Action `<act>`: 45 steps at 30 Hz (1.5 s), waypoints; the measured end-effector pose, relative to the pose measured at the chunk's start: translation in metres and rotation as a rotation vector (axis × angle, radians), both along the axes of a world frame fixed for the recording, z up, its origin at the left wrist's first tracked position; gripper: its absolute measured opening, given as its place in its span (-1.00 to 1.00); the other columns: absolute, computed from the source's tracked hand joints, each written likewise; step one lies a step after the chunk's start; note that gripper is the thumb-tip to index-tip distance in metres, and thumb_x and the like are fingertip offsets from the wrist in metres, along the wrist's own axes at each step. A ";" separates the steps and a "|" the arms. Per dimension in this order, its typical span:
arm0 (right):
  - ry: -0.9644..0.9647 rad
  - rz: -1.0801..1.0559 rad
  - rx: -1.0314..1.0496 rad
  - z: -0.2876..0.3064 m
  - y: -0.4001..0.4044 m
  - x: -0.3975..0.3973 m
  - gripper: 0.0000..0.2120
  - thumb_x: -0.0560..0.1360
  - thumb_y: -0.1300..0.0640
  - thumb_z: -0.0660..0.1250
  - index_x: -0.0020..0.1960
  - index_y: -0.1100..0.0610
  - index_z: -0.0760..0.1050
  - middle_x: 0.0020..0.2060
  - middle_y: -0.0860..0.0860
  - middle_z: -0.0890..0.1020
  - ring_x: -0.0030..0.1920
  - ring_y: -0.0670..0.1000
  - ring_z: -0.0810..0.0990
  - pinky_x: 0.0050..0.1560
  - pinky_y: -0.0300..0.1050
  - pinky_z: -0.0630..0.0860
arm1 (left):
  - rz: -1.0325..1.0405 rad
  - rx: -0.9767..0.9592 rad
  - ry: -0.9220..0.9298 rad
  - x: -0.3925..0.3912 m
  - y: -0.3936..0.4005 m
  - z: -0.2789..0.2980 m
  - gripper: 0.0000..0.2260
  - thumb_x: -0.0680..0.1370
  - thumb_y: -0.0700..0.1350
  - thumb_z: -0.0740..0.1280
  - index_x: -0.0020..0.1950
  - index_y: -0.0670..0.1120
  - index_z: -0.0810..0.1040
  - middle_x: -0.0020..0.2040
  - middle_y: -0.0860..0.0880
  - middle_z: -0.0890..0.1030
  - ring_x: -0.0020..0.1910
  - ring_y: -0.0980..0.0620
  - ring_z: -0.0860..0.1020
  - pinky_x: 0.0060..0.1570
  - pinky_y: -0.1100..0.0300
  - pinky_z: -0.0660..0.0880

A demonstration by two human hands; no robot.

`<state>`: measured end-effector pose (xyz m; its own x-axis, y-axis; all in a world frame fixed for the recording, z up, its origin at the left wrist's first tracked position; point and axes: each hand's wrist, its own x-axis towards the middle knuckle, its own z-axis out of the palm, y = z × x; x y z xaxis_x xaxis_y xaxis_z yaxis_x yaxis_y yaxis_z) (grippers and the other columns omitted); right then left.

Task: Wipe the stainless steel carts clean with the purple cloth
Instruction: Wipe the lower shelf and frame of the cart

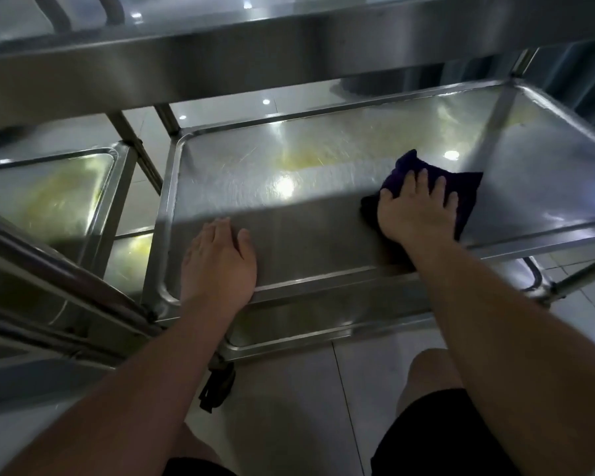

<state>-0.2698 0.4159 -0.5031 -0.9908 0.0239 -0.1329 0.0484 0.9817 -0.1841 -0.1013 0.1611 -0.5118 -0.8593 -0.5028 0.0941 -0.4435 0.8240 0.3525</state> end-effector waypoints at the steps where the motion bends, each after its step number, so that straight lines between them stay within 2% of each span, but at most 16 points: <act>1: 0.005 0.019 -0.009 0.000 -0.017 0.013 -0.28 0.64 -0.25 -0.17 0.69 0.09 -0.10 0.68 0.03 -0.09 0.66 0.18 -0.13 0.61 0.24 -0.15 | 0.001 -0.003 0.001 0.000 -0.001 -0.001 -0.45 0.74 0.17 -0.05 0.62 -0.10 0.33 0.58 -0.12 0.41 0.58 -0.13 0.35 0.57 -0.16 0.27; 3: 0.025 0.193 -0.034 -0.003 -0.060 0.040 -0.28 0.64 -0.24 -0.12 0.69 0.10 -0.10 0.68 0.05 -0.08 0.66 0.19 -0.12 0.61 0.22 -0.15 | 0.004 0.000 0.012 -0.001 -0.001 0.000 -0.45 0.75 0.16 -0.04 0.62 -0.10 0.33 0.57 -0.14 0.42 0.57 -0.15 0.36 0.57 -0.15 0.27; 7: 0.004 0.754 -0.057 -0.005 -0.126 0.086 -0.32 0.65 -0.25 -0.12 0.70 0.00 -0.09 0.68 -0.01 -0.09 0.66 0.11 -0.17 0.61 0.14 -0.23 | 0.037 0.088 0.126 0.001 0.000 0.003 -0.48 0.75 0.14 -0.02 0.60 -0.11 0.36 0.53 -0.17 0.47 0.51 -0.18 0.42 0.48 -0.14 0.33; 9: -0.022 0.849 -0.063 -0.003 -0.126 0.086 -0.34 0.65 -0.27 -0.13 0.69 -0.06 -0.09 0.68 -0.07 -0.09 0.66 0.05 -0.18 0.60 0.10 -0.26 | 0.066 0.150 0.204 0.005 0.001 0.006 -0.42 0.71 0.20 -0.06 0.61 -0.07 0.34 0.53 -0.16 0.47 0.50 -0.19 0.43 0.45 -0.17 0.36; 12: -0.017 0.825 -0.051 0.000 -0.094 0.072 -0.35 0.63 -0.30 -0.13 0.68 -0.14 -0.06 0.67 -0.16 -0.07 0.66 -0.03 -0.13 0.59 0.05 -0.21 | 0.054 0.143 0.245 0.010 0.004 0.010 -0.37 0.65 0.24 -0.09 0.57 -0.05 0.38 0.49 -0.15 0.50 0.46 -0.21 0.46 0.43 -0.20 0.36; 14: -0.002 0.710 -0.016 0.002 -0.056 0.049 -0.35 0.64 -0.29 -0.12 0.68 -0.12 -0.06 0.67 -0.14 -0.06 0.66 -0.01 -0.09 0.59 0.07 -0.14 | 0.043 0.137 0.236 0.012 0.002 0.011 -0.41 0.64 0.23 -0.06 0.52 -0.03 0.42 0.44 -0.14 0.54 0.40 -0.21 0.49 0.39 -0.21 0.39; 18: -0.010 0.296 0.006 0.006 0.030 0.013 -0.35 0.66 -0.26 -0.15 0.69 -0.05 -0.08 0.68 -0.08 -0.07 0.66 0.07 -0.09 0.62 0.17 -0.10 | 0.044 0.158 0.151 0.011 -0.009 0.007 -0.72 0.63 0.06 0.25 0.31 0.05 0.55 0.20 0.01 0.58 0.19 -0.03 0.54 0.13 -0.01 0.44; 20: -0.033 0.188 0.014 0.005 0.041 0.010 -0.35 0.66 -0.24 -0.20 0.69 -0.05 -0.14 0.68 -0.07 -0.12 0.66 0.08 -0.15 0.62 0.18 -0.15 | -0.006 0.144 0.036 0.011 -0.016 0.011 -0.80 0.59 0.00 0.34 0.21 0.08 0.56 0.16 0.06 0.51 0.20 -0.04 0.53 0.18 -0.03 0.47; 23: -0.045 0.187 0.014 0.006 0.034 0.013 -0.37 0.68 -0.22 -0.22 0.69 -0.03 -0.16 0.68 -0.06 -0.15 0.66 0.10 -0.17 0.62 0.19 -0.15 | -0.093 0.016 -0.129 0.027 -0.015 0.019 -0.66 0.62 0.10 0.32 0.38 0.08 0.49 0.38 0.00 0.47 0.37 -0.09 0.47 0.39 -0.17 0.43; 27: -0.037 0.203 0.018 0.004 0.036 0.009 -0.35 0.67 -0.24 -0.21 0.69 -0.01 -0.15 0.68 -0.04 -0.12 0.66 0.11 -0.16 0.62 0.21 -0.13 | -0.094 0.043 0.008 0.100 -0.007 0.012 -0.49 0.63 0.16 0.27 0.57 0.05 0.36 0.58 0.04 0.31 0.54 -0.01 0.35 0.52 -0.02 0.27; 31: -0.066 0.210 0.053 0.003 0.033 0.006 -0.32 0.67 -0.28 -0.22 0.69 0.00 -0.16 0.68 -0.05 -0.15 0.66 0.14 -0.17 0.62 0.22 -0.13 | -0.040 -0.089 -0.084 0.155 -0.005 -0.014 -0.23 0.68 0.27 0.16 0.74 0.02 -0.14 0.74 0.06 -0.17 0.72 0.02 -0.14 0.59 0.07 -0.17; 33: -0.071 0.245 0.067 0.003 0.024 0.011 -0.31 0.66 -0.30 -0.24 0.69 -0.01 -0.18 0.68 -0.06 -0.16 0.66 0.14 -0.18 0.62 0.22 -0.13 | -0.070 -0.145 -0.149 0.159 -0.007 -0.022 -0.15 0.67 0.33 0.08 0.70 -0.01 -0.36 0.69 0.02 -0.39 0.68 0.04 -0.34 0.58 0.11 -0.33; 34: -0.067 0.283 0.070 0.003 0.016 0.016 -0.31 0.65 -0.31 -0.24 0.69 -0.01 -0.18 0.68 -0.05 -0.16 0.66 0.14 -0.17 0.62 0.22 -0.12 | -0.088 -0.164 -0.164 0.158 -0.007 -0.023 -0.14 0.66 0.33 0.07 0.69 -0.02 -0.40 0.67 0.01 -0.42 0.66 0.04 -0.39 0.56 0.12 -0.37; 38: -0.055 0.536 0.053 0.004 -0.047 0.054 -0.25 0.60 -0.35 -0.23 0.69 -0.02 -0.16 0.68 -0.04 -0.12 0.66 0.14 -0.13 0.62 0.21 -0.12 | -0.109 -0.174 -0.217 0.157 -0.011 -0.020 -0.15 0.64 0.26 0.08 0.69 -0.05 -0.38 0.70 -0.05 -0.37 0.66 0.02 -0.39 0.56 0.10 -0.38; 42: -0.037 0.849 -0.002 0.001 -0.112 0.104 -0.22 0.59 -0.42 -0.22 0.69 -0.05 -0.14 0.68 -0.09 -0.11 0.66 0.07 -0.16 0.62 0.12 -0.18 | -0.113 -0.121 -0.229 0.153 -0.012 -0.015 -0.19 0.62 0.09 0.13 0.72 -0.06 -0.29 0.73 -0.06 -0.28 0.68 0.03 -0.33 0.62 0.06 -0.28; 45: -0.045 1.041 0.002 -0.001 -0.128 0.125 -0.08 0.50 -0.56 -0.20 0.69 -0.05 -0.17 0.67 -0.12 -0.13 0.66 0.02 -0.20 0.60 0.06 -0.26 | -0.104 -0.076 -0.245 0.151 -0.009 -0.010 -0.20 0.65 0.04 0.16 0.72 -0.09 -0.27 0.73 -0.08 -0.28 0.67 0.04 -0.33 0.59 0.11 -0.30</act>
